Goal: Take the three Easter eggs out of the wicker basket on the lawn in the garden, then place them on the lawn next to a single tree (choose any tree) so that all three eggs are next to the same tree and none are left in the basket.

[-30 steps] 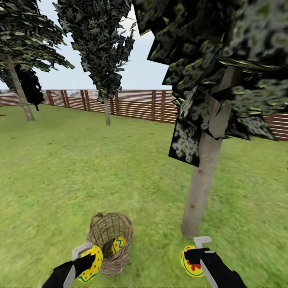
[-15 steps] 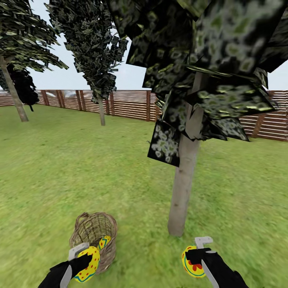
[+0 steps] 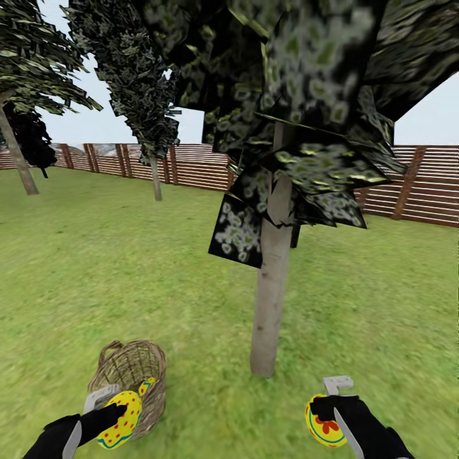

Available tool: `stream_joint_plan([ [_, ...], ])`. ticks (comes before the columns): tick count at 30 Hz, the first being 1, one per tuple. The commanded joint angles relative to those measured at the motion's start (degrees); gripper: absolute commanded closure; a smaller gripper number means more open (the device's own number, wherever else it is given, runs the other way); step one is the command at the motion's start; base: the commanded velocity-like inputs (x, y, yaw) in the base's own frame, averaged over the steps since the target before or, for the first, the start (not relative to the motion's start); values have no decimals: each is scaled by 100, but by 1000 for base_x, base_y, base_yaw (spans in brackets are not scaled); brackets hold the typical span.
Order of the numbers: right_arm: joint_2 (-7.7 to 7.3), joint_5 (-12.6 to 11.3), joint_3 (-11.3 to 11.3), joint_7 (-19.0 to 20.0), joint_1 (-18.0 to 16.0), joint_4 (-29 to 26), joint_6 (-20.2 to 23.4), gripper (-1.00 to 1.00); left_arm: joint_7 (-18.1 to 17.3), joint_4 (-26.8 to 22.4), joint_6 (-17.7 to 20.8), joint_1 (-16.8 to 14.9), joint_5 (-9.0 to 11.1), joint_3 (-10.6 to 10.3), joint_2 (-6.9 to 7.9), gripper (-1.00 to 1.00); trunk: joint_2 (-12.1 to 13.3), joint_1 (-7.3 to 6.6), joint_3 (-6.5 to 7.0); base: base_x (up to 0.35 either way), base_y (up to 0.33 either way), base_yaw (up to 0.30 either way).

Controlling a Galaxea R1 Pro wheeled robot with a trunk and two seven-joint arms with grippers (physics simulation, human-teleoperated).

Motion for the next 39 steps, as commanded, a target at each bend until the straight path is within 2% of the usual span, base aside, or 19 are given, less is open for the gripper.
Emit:
stream_joint_plan([
  [1,-6,-1,39,-12,-3,-12,33,100,-52,-10,31,-6,-60,47,-14,100,36,-22,11,0,-301,0],
  [5,15,2,49,-12,-3,-14,33,100,-30,0,22,-6,-68,40,-64,100,196,-110,82,0,-301,0],
  [9,19,9,75,-18,-2,-20,18,100,284,4,21,-6,-69,40,-164,100,357,-198,154,0,-304,-15],
  [19,82,27,111,-18,-2,-15,25,100,308,13,16,-6,-69,40,-194,100,758,-417,281,0,-305,-209],
  [24,125,37,120,-51,-3,24,25,100,333,22,13,-6,-77,31,-267,100,958,-527,364,0,-305,253],
  [39,148,45,120,-56,-3,39,25,100,335,28,12,-6,-78,31,-282,100,1560,-856,634,0,-305,298],
])
